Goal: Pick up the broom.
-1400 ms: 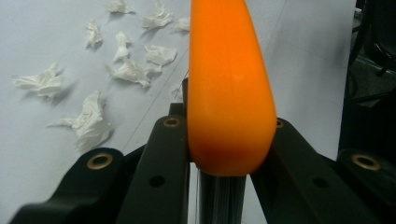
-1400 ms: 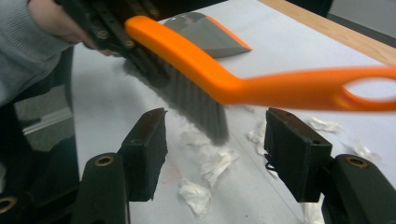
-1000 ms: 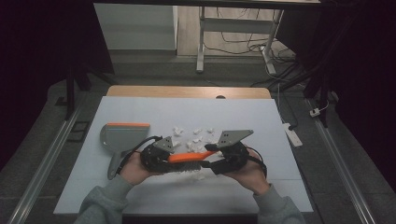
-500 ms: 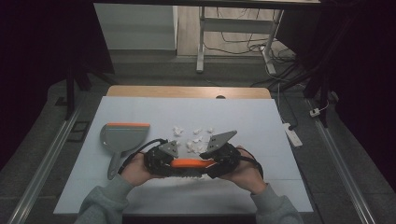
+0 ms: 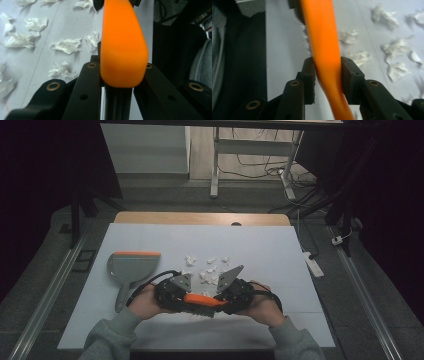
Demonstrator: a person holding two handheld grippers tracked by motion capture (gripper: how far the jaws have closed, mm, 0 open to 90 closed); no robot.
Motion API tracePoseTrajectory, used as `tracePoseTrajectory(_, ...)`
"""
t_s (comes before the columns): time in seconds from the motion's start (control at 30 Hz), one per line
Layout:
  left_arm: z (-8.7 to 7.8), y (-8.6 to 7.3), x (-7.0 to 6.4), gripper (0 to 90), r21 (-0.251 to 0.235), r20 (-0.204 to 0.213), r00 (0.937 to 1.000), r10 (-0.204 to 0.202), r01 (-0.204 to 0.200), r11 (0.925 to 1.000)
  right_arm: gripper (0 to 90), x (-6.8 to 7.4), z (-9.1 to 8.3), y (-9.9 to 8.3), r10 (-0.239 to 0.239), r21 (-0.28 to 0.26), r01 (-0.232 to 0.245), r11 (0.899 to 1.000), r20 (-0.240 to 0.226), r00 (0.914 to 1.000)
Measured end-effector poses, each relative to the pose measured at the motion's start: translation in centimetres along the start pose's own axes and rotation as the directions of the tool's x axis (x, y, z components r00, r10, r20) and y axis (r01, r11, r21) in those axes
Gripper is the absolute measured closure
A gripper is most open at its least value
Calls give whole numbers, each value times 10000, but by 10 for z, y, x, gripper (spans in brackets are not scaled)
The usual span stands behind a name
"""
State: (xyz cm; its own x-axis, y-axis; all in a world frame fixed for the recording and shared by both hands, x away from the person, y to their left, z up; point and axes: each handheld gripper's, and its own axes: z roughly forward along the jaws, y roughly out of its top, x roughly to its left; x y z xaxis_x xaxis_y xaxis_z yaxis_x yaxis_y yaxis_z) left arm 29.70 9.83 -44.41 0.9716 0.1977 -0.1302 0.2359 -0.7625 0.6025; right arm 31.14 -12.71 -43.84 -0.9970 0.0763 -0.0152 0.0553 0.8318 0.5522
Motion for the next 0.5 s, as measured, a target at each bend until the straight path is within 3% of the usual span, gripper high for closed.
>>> tracePoseTrajectory(0.1, -4, -3, 4, 786, -243, 208, 9998, 15, -10, 9997, 682, 0, -2, -1, -205, -284, 199, 9994, -223, 9995)
tracePoseTrajectory(0.17, -6, -5, 3, 752, -873, -302, 9995, -42, 16, 9962, 686, -1, -3, -1, -77, -476, 71, 9988, -110, 9999)
tracePoseTrajectory(0.23, -9, -8, 1, 656, -1344, -1067, 9942, -160, 15, 9909, 692, -3, -5, -1, 142, -578, -144, 9982, -35, 9999)
tracePoseTrajectory(0.3, -14, -11, 0, 401, -1858, -1945, 9789, -631, 264, 9822, 693, -5, -6, -3, 299, -604, -293, 9977, 92, 9995)
tracePoseTrajectory(0.33, -18, -13, 0, 350, -2178, -2196, 9702, -1020, 531, 9745, 693, -7, -7, -4, 436, -589, -428, 9973, 130, 9990)
tracePoseTrajectory(0.43, -31, -23, -2, 288, -3044, -2715, 9467, -1737, 867, 9486, 693, -11, -10, -8, 801, -908, -771, 9929, 295, 9963)
tracePoseTrajectory(0.5, -37, -32, -6, 274, -3378, -3171, 9246, -2109, 977, 9361, 693, -14, -13, -10, 929, -1056, -882, 9905, 401, 9949)
